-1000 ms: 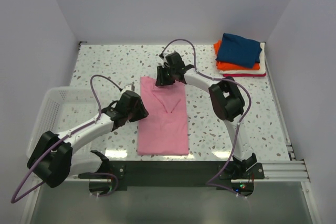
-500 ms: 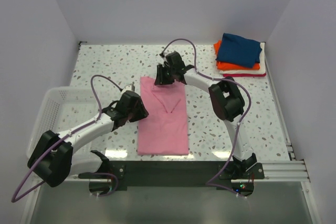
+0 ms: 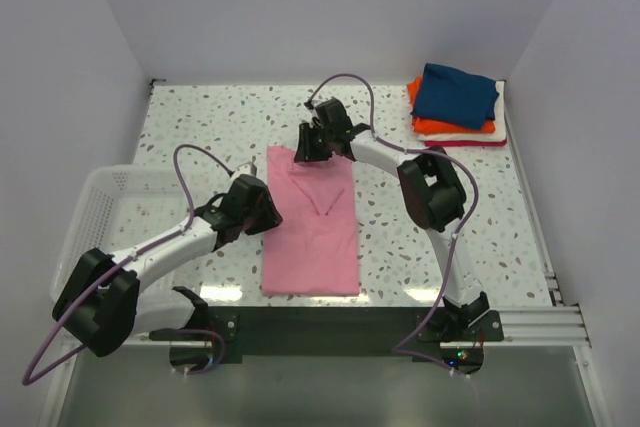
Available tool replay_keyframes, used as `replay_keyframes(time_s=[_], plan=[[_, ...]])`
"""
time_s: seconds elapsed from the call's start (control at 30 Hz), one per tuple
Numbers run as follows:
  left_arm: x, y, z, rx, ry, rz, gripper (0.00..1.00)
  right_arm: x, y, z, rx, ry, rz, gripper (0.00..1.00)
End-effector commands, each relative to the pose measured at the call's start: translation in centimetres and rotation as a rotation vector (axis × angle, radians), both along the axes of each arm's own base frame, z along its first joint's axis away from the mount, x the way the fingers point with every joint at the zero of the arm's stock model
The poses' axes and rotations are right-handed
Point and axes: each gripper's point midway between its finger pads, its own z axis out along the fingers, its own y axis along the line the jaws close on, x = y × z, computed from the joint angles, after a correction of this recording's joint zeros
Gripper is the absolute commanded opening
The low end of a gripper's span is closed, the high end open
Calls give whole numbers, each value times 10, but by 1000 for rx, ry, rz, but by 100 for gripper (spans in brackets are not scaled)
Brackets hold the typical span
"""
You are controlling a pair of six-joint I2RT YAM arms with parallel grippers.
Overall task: Fold and stack the t-shirts
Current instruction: Fold the tshirt
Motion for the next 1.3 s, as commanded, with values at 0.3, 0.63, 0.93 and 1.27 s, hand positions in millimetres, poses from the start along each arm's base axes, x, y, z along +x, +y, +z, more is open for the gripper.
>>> replay_keyframes(time_s=[0.3, 0.63, 0.93, 1.27], plan=[[7, -2, 5, -13, -42, -15, 48, 14, 11, 51, 77, -84, 4, 35], [7, -2, 5, -14, -41, -16, 48, 7, 10, 35, 57, -50, 26, 34], [7, -2, 4, -18, -41, -15, 48, 1, 7, 23, 32, -23, 48, 30], [7, -4, 2, -21, -35, -18, 48, -3, 4, 16, 15, -10, 60, 25]])
